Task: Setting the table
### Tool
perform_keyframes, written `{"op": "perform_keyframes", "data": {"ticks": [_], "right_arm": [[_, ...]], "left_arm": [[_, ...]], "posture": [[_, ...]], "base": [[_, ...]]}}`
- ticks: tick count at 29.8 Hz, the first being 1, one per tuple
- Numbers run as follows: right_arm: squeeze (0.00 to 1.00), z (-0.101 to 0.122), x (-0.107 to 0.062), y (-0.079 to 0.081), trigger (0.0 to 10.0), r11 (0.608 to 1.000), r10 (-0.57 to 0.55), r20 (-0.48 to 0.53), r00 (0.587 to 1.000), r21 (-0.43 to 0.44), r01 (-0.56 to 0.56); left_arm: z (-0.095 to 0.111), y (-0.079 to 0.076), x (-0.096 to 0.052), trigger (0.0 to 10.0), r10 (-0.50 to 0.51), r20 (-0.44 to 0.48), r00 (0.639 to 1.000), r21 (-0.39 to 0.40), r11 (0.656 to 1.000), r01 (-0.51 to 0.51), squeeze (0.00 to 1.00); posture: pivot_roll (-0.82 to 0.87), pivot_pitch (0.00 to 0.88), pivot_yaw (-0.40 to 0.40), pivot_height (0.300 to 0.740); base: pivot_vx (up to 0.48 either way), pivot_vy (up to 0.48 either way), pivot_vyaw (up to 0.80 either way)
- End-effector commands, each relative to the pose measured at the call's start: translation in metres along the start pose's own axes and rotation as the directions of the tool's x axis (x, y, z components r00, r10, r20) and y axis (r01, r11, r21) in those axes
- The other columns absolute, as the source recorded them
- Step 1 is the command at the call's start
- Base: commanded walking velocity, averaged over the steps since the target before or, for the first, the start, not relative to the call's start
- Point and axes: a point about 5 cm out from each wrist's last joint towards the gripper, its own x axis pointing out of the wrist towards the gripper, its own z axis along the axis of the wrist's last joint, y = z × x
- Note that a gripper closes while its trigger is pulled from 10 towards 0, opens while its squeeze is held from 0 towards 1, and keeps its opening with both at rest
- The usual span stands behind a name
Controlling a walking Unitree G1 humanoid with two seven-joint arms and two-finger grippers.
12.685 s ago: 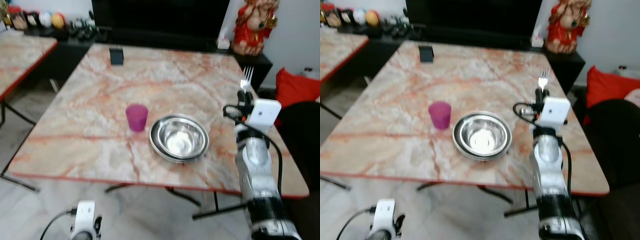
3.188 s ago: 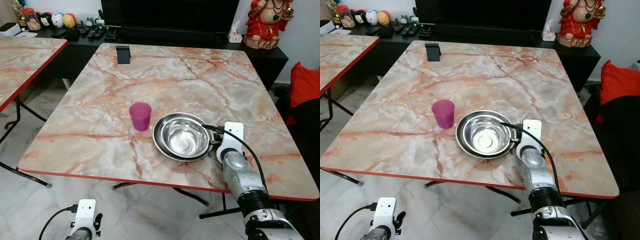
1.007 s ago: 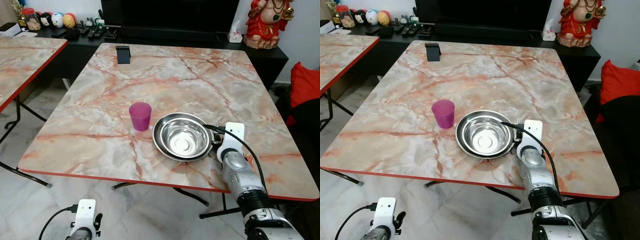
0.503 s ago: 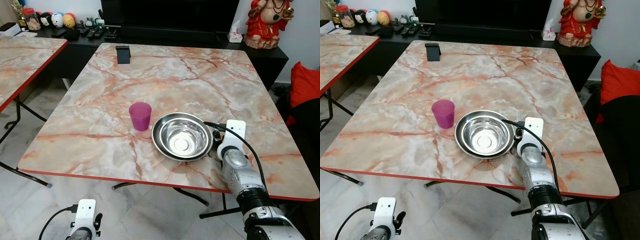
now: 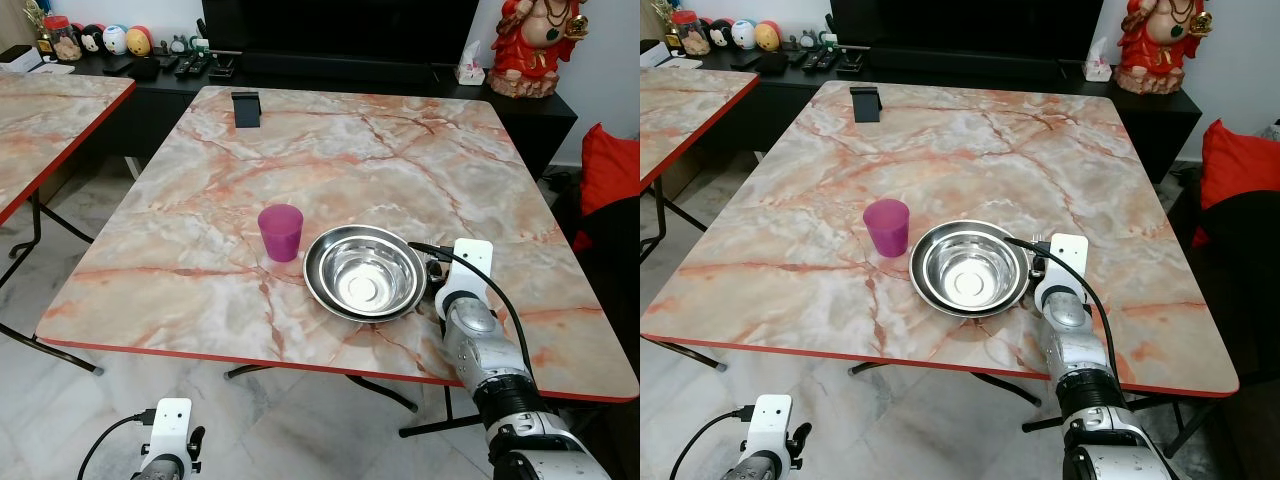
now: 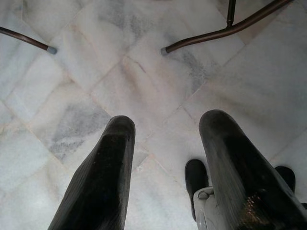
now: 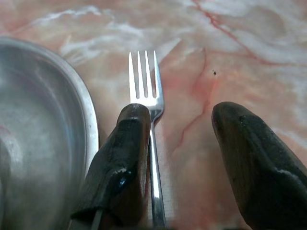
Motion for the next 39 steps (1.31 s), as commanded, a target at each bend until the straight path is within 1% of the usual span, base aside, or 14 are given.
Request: {"op": "perform_keyframes", "data": {"ticks": [1,11,12,14,15,16,18,23,26,30,31,36,39], "right_arm": [[0.0,0.012,0.001,-0.002,10.0,1.0,-0.012,0.048,0.999,0.029,0.01],[0.0,0.027,0.0,-0.003,10.0,0.997,-0.022,0.152,0.988,0.076,0.011],[0.0,0.031,-0.001,-0.004,10.0,0.997,-0.023,0.189,0.982,0.078,0.009],[0.0,0.034,-0.003,-0.004,10.0,0.997,-0.022,0.226,0.974,0.083,0.003],[0.0,0.037,-0.005,-0.004,10.0,0.996,-0.022,0.261,0.965,0.093,-0.002],[0.0,0.041,-0.008,-0.003,10.0,0.997,-0.012,0.302,0.953,0.082,-0.014],[0.0,0.042,-0.009,-0.003,10.0,0.997,-0.006,0.319,0.948,0.073,-0.018],[0.0,0.05,-0.019,-0.006,10.0,0.998,-0.008,0.425,0.905,0.054,-0.016],[0.0,0.051,-0.02,-0.01,10.0,0.998,-0.031,0.438,0.898,0.069,0.001],[0.0,0.052,-0.022,-0.01,10.0,0.997,-0.029,0.45,0.893,0.076,-0.005],[0.0,0.055,-0.023,-0.009,10.0,0.997,-0.02,0.475,0.88,0.074,-0.017],[0.0,0.064,-0.027,-0.006,10.0,0.997,-0.011,0.526,0.85,0.073,-0.032],[0.0,0.065,-0.028,-0.005,10.0,0.998,-0.001,0.536,0.844,0.056,-0.034]], "left_arm": [[0.002,0.001,0.001,10.0,0.0,-0.005,1.0,0.013,1.0,0.0,0.0],[0.002,0.001,0.001,10.0,-0.001,-0.004,1.0,0.013,1.0,0.001,0.0],[0.002,0.001,0.001,10.0,0.0,-0.004,1.0,0.013,1.0,0.0,0.0],[0.002,0.001,0.001,10.0,0.002,-0.005,1.0,0.012,1.0,-0.002,0.0],[0.002,0.002,0.001,10.0,0.004,-0.005,1.0,0.011,1.0,-0.004,0.0],[0.002,0.003,0.001,10.0,0.005,-0.004,1.0,0.009,1.0,-0.005,0.0],[0.001,0.003,0.001,10.0,0.006,-0.004,1.0,0.009,1.0,-0.006,0.0],[0.001,0.003,0.0,10.0,0.009,0.0,1.0,-0.004,1.0,-0.009,0.0],[0.0,0.003,0.0,10.0,0.008,-0.002,1.0,-0.003,1.0,-0.008,0.0],[0.0,0.003,0.0,10.0,0.007,-0.004,1.0,-0.002,1.0,-0.007,0.0],[-0.001,0.002,0.0,10.0,0.009,-0.006,1.0,-0.008,1.0,-0.009,0.0],[-0.002,0.002,0.0,10.0,0.015,-0.013,1.0,-0.028,0.999,-0.015,0.0],[-0.003,0.003,-0.001,10.0,0.017,-0.017,1.0,-0.031,0.999,-0.017,0.0]], "posture": [[-0.01,0.009,-0.031,0.74],[-0.01,0.009,-0.029,0.74],[-0.01,0.01,-0.03,0.74],[-0.01,0.01,-0.03,0.74],[0.0,0.01,-0.03,0.74],[-0.01,0.009,-0.031,0.74],[-0.01,0.008,-0.031,0.74],[-0.01,0.0,-0.036,0.74],[-0.02,0.0,-0.037,0.74],[-0.02,0.0,-0.035,0.74],[-0.02,0.0,-0.037,0.74],[-0.02,0.0,-0.041,0.74],[-0.02,0.0,-0.043,0.74]], "base": [[0.0,0.0,0.0],[0.0,0.0,0.0],[0.0,0.0,0.0],[0.0,0.0,0.0],[0.0,0.0,0.0],[0.0,0.0,0.0],[0.0,0.0,0.0],[0.0,0.0,0.0],[0.0,0.0,0.0],[0.0,0.0,0.0],[0.0,0.0,0.0],[0.0,0.0,0.0],[0.0,0.0,0.0]]}}
